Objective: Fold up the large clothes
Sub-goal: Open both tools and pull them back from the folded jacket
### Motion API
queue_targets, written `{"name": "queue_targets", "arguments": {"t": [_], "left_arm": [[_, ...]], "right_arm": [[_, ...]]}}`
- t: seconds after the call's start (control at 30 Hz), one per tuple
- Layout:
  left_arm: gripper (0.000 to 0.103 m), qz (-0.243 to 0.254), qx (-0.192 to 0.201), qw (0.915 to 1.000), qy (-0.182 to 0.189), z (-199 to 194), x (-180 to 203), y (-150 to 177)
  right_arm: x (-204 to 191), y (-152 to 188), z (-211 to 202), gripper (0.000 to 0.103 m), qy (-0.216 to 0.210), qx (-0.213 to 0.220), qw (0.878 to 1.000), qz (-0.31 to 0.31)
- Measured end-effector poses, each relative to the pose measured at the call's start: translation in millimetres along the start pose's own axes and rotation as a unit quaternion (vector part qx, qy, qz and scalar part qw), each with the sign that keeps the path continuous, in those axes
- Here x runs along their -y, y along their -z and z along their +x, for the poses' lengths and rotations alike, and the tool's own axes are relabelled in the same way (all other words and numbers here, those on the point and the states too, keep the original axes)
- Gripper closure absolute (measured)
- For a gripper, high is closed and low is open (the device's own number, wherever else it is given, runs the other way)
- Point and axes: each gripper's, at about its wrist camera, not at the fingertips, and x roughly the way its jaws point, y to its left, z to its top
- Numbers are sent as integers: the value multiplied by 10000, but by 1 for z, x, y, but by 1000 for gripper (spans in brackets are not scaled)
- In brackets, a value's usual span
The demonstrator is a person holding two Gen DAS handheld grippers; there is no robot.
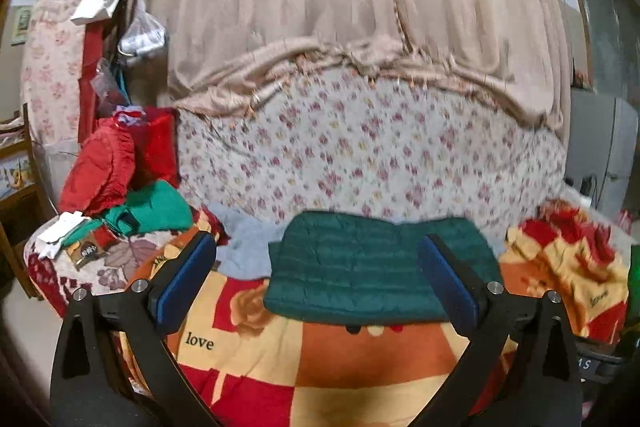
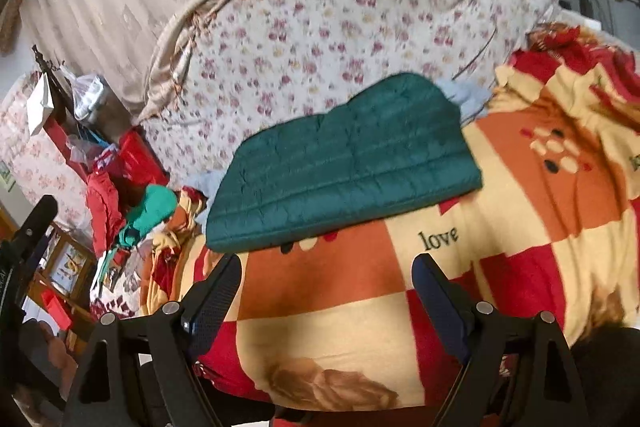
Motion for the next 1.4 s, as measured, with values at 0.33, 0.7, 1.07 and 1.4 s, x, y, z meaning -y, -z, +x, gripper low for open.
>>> {"name": "queue_targets", "arguments": {"t": [0.33, 0.7, 1.07, 1.4], "left_arm": [[1, 281, 194, 9993, 138, -37, 14, -6], [1, 117, -131, 9988, 456, -44, 11, 1], [1, 141, -444, 9980, 428, -38, 4, 23], [1, 233, -407, 9984, 315, -36, 4, 31]], "right_arm": [[-21, 7, -26, 17, 345, 286, 9977, -513], [-32, 16, -23, 17, 628, 219, 9948, -772], [-48, 27, -5, 17, 910, 0, 9903, -1047], [-57, 36, 4, 17, 1114, -77, 9843, -1369]]}}
